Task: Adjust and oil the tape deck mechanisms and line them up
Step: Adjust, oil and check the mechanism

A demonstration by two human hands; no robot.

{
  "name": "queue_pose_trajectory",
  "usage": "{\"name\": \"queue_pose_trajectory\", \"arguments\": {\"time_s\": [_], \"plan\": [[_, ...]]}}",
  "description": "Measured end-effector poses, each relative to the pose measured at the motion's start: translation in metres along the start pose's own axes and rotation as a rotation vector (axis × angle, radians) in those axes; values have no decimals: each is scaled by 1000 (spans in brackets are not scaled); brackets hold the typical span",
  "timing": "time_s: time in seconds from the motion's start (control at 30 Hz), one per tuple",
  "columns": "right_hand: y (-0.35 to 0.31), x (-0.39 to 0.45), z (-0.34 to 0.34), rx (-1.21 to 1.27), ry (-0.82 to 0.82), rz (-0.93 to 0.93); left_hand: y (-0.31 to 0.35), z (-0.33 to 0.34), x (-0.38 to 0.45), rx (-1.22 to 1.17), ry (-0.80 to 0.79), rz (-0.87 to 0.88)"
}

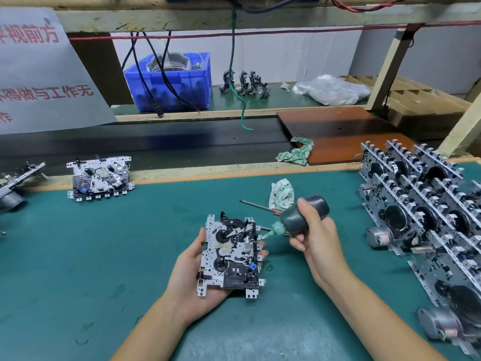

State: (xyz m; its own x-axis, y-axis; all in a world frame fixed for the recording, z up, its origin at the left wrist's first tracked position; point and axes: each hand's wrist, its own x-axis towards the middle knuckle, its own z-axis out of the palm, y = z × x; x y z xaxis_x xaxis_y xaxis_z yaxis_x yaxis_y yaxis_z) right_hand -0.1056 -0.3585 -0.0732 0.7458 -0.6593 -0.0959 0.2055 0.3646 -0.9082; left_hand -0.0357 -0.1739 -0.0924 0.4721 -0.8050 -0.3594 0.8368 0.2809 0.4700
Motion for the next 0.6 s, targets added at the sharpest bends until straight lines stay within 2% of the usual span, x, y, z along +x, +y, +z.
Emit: {"name": "queue_pose_trajectory", "arguments": {"time_s": [0.23, 0.6], "plan": [[1, 0, 0, -79, -24, -72, 0, 0, 1, -7, -6, -4], [4, 0, -1, -135, -56, -87, 0, -5, 2, 8, -38, 11]]}}
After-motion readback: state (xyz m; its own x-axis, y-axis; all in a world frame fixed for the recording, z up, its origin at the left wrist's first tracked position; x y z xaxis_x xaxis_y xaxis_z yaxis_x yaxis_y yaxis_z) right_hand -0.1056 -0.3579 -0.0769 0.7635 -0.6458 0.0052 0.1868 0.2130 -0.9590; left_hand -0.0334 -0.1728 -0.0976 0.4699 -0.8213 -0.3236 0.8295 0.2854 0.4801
